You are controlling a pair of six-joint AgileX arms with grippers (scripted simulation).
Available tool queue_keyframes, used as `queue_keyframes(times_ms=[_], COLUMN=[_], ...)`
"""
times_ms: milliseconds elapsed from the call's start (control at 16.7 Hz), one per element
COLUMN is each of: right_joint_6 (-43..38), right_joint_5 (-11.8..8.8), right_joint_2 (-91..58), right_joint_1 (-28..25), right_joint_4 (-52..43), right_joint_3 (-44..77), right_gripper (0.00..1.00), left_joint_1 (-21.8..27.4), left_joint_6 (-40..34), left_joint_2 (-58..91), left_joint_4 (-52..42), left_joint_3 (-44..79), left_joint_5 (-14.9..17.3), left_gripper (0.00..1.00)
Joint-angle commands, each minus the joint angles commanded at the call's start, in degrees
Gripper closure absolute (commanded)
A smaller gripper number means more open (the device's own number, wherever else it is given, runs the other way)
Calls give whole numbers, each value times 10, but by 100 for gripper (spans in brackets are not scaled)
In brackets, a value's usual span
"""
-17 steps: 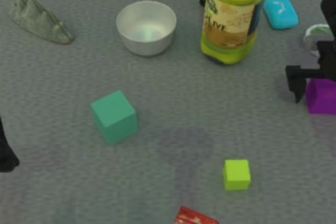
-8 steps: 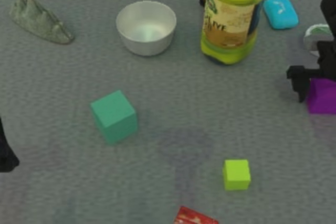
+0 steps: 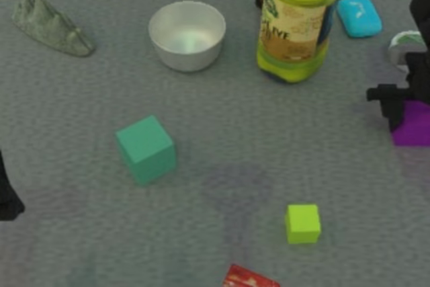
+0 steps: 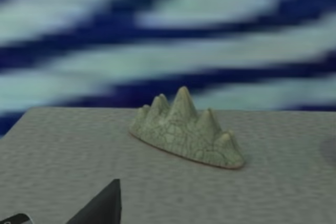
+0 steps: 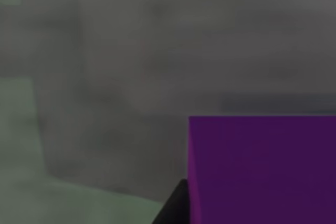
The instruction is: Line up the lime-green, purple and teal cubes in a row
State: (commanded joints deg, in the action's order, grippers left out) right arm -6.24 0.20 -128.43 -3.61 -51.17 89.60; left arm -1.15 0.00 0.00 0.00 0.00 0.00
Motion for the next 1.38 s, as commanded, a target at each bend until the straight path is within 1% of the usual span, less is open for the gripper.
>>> queue_keyframes(times_ms=[540, 660, 960, 1260, 1380], right_joint_6=[1, 1, 1, 0, -8], right_joint_5=[1, 1, 1, 0, 1], right_joint_2=[11, 17, 52, 55, 56], right_joint_1=[1, -1, -3, 0, -8], right_joint_4=[-5, -27, -131, -139, -139], right_joint_3=[5, 22, 86, 92, 92], right_gripper=[100, 100, 100, 100, 100], left_joint_1=[0, 0, 0, 0, 0], left_joint_6=[0, 0, 0, 0, 0], left_joint_2=[0, 0, 0, 0, 0], left_joint_4=[0, 0, 0, 0, 0], left_joint_3=[0, 0, 0, 0, 0], left_joint_5=[0, 0, 0, 0, 0], left_gripper=[0, 0, 0, 0, 0])
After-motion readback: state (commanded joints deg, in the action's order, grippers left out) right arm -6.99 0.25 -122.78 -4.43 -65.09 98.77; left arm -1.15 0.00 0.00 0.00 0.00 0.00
